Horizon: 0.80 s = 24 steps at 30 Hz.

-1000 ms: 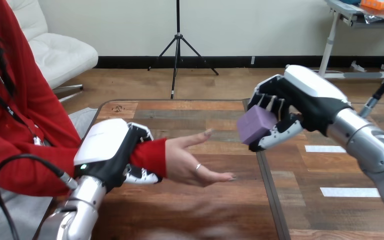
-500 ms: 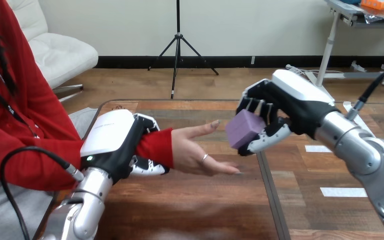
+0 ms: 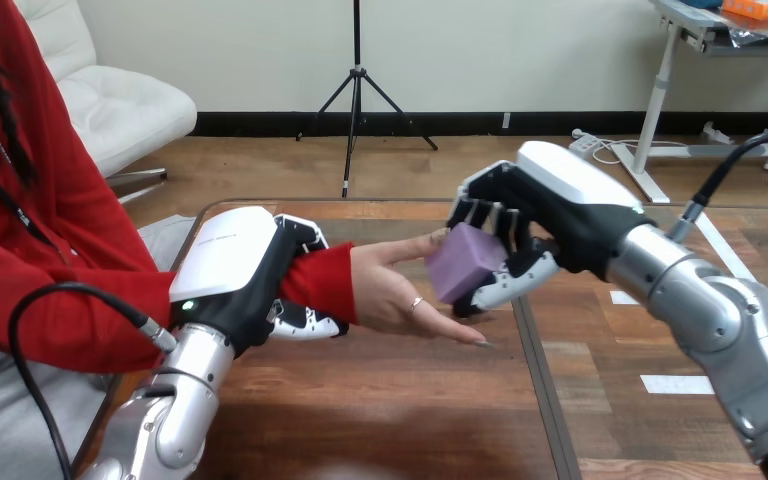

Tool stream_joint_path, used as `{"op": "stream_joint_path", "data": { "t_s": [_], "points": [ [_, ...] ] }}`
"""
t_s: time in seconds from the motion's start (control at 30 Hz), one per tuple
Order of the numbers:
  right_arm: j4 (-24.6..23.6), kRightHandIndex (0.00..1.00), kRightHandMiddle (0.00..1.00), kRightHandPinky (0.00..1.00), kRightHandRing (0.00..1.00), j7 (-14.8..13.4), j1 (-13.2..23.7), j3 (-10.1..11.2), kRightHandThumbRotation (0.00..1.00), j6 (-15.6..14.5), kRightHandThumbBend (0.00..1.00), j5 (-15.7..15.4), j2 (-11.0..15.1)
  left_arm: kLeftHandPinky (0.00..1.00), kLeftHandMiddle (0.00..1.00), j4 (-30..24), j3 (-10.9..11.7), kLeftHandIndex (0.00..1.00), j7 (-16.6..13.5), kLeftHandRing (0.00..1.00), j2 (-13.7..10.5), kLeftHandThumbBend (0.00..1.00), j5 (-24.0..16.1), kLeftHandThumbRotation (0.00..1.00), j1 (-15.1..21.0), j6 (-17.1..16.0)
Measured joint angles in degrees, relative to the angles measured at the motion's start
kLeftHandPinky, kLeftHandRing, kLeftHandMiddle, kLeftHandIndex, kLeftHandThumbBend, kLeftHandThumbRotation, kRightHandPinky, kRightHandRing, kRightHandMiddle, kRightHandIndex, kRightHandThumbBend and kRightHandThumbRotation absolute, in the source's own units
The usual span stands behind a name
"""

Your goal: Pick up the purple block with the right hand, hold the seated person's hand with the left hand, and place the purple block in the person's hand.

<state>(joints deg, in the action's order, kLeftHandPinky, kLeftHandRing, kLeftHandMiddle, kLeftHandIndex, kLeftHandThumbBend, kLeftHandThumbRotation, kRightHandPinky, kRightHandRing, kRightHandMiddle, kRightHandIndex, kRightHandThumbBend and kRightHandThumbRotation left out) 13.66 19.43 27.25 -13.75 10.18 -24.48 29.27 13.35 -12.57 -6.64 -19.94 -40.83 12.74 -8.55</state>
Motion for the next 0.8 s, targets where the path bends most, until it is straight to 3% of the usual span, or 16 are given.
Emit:
{"op": "stream_joint_path", "data": {
  "t_s": [0.8],
  "points": [
    [-5.51, 0.44, 0.39, 0.27, 0.31, 3.28, 0.0, -0.1, 0.0, -3.07, 0.69, -0.53, -0.66, 0.28, 0.4, 0.2, 0.01, 0.41, 0.04, 0.34, 0.38, 0.74, -0.01, 0.0, 1.03, 0.25]
  ]
}}
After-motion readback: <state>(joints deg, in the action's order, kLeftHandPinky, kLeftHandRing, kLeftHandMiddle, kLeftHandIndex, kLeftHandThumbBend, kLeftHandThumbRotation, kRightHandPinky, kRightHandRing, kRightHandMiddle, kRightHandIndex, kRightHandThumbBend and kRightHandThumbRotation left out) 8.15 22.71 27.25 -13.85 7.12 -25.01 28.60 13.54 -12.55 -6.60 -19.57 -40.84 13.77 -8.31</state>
